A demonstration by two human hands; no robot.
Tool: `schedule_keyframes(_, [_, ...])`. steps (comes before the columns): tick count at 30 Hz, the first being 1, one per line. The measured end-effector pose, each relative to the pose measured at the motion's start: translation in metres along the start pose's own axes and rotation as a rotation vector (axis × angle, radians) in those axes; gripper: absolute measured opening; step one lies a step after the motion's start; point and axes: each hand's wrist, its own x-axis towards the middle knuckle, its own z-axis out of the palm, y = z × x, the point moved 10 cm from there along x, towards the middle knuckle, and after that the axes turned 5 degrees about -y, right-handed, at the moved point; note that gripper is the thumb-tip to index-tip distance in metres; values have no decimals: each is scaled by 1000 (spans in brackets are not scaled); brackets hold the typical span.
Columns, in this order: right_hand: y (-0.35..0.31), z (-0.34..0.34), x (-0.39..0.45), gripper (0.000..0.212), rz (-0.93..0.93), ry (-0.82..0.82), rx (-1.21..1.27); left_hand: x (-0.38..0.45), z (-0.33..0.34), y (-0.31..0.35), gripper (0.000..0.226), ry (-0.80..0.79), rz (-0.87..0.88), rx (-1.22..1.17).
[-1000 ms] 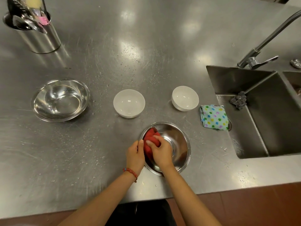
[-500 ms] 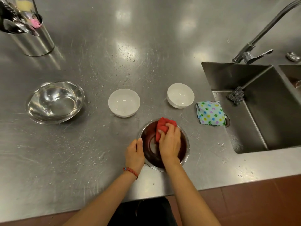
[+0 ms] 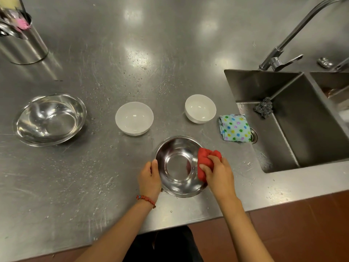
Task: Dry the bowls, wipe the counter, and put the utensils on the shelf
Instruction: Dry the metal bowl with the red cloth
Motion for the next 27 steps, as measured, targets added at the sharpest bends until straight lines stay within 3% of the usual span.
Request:
schedule_keyframes(8, [20,11,-36,37,36,-12,182,-6,0,-6,39,3,-62,-56])
schedule_keyframes(16, [-32,60,-67,37,-104,-92,180,-12,-2,-9,35,40,-59,-51])
schedule_keyframes(24, [18,16,-51,37,-24,26,139,-9,-5,-8,41,48,-89,-108])
schedule_keyframes(27, [27,3,-37,34,20,74,259,-8,-4,-12,44,11,-106,-112])
